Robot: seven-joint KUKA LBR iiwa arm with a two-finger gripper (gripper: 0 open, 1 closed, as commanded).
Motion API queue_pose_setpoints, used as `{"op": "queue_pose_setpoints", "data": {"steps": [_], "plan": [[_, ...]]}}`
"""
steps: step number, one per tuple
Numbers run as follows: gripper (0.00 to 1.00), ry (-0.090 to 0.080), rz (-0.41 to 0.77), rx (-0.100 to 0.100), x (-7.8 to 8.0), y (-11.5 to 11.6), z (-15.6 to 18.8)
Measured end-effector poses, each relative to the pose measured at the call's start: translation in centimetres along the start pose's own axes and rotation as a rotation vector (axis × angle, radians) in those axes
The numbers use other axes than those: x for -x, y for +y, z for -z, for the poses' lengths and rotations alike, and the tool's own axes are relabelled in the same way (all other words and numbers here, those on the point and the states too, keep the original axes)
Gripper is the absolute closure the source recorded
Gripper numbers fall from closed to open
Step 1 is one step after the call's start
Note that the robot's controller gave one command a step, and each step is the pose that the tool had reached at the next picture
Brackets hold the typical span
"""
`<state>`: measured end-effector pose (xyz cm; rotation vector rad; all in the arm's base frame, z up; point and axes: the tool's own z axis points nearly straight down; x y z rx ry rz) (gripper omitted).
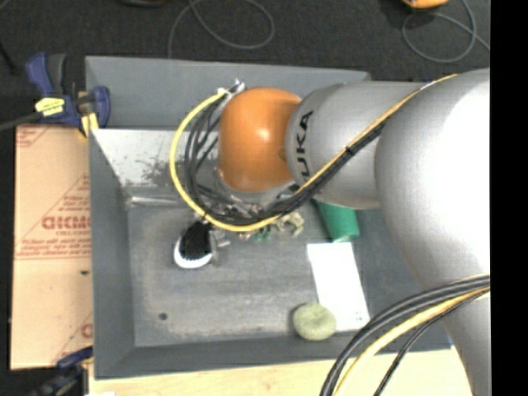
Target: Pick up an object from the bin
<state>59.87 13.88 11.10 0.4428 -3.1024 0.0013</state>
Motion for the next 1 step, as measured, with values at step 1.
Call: {"op": "queue_pose_setpoints", "data": {"steps": [1], "plan": [[1.0, -0.006, -0.002, -0.001, -0.02, 1.08, 6.33]]}}
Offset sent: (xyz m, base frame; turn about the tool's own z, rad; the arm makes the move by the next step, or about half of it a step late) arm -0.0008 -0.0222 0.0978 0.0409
